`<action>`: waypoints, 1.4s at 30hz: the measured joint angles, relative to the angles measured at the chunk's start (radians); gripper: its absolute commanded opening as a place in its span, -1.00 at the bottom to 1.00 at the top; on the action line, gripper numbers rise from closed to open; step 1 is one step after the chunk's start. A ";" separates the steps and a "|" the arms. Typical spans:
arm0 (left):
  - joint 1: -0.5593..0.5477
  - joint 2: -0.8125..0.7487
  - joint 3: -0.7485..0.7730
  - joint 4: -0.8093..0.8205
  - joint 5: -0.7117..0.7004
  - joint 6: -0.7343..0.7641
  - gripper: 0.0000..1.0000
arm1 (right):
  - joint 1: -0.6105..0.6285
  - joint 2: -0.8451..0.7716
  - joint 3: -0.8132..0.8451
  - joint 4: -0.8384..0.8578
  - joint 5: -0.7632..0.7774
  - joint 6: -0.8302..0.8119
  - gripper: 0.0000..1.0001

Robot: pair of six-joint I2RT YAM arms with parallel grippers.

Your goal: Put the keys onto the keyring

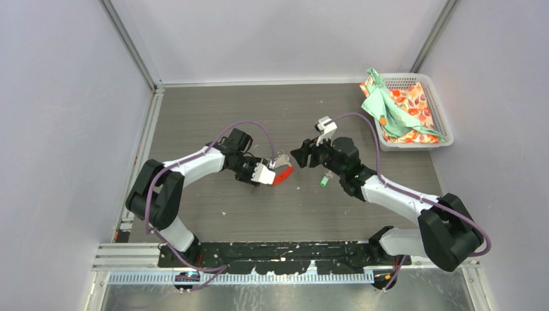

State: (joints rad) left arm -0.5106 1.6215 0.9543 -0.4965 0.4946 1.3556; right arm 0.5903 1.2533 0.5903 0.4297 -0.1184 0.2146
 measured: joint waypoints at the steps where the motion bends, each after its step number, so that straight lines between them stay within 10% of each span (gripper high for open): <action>1: 0.000 0.002 0.000 0.005 -0.003 0.006 -0.11 | -0.003 0.000 0.000 0.002 -0.003 0.004 0.20; 25: 0.000 -0.005 -0.076 0.096 -0.032 0.043 -0.34 | -0.032 0.001 0.000 0.020 -0.041 0.055 0.03; 35: 0.000 -0.028 -0.125 0.179 -0.042 0.042 -0.98 | -0.039 0.004 0.000 0.027 -0.059 0.072 -0.02; 42: -0.002 -0.026 -0.105 0.155 -0.041 0.021 -0.99 | -0.041 0.004 0.000 0.027 -0.072 0.078 -0.05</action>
State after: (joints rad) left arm -0.5129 1.5951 0.8497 -0.3416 0.4534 1.3769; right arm 0.5491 1.2575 0.5907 0.4564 -0.1909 0.2924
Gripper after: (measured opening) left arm 0.012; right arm 0.481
